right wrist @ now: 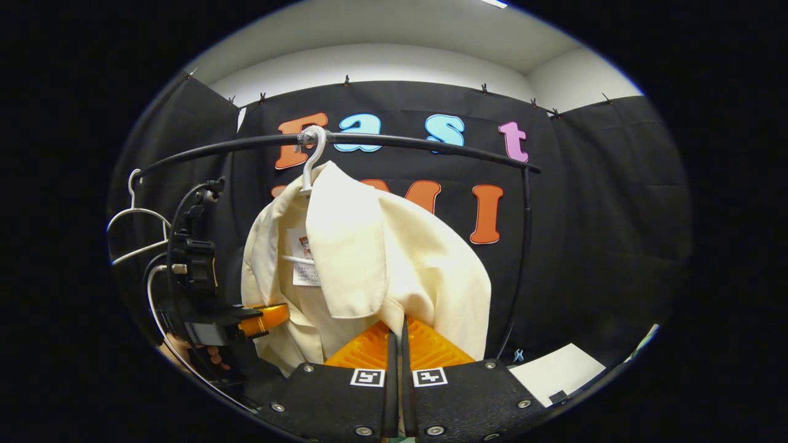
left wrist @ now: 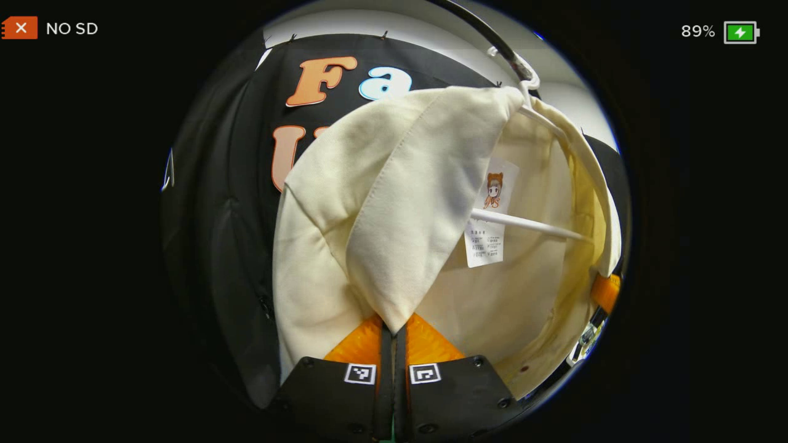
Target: Grasp the clothes on the hanger with both hands and then place them into the laundry hamper below.
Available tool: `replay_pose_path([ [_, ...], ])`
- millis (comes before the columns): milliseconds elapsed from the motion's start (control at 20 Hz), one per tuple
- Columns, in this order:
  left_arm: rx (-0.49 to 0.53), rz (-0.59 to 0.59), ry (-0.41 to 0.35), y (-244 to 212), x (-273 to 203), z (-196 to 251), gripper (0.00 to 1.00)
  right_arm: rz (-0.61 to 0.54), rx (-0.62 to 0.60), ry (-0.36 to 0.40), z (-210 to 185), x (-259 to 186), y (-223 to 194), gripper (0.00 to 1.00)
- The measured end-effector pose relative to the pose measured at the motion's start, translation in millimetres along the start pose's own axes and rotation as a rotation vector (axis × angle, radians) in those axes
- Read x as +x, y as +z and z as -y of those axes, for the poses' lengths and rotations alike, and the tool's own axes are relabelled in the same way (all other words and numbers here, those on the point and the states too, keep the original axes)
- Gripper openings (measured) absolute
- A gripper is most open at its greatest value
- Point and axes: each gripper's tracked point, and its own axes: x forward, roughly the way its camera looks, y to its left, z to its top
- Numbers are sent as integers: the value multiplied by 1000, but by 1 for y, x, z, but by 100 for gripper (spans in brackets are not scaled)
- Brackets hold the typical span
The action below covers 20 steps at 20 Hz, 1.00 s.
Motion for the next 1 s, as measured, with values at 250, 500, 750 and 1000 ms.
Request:
replay_pose_path([
  [250, -43, 21, 58, 20, -30, -22, 3, 23, 8, 36, -4, -11, 16, 1],
  [500, -2, 96, 113, 57, -61, -39, 2, 74, 16, 72, -6, -27, 44, 0],
  [750, 41, 157, 175, 92, -84, -57, 2, 148, 8, 67, 5, -35, 81, 0],
  [1000, 55, 187, 240, 111, -103, -79, 2, 174, -19, 65, 19, -39, 103, 0],
])
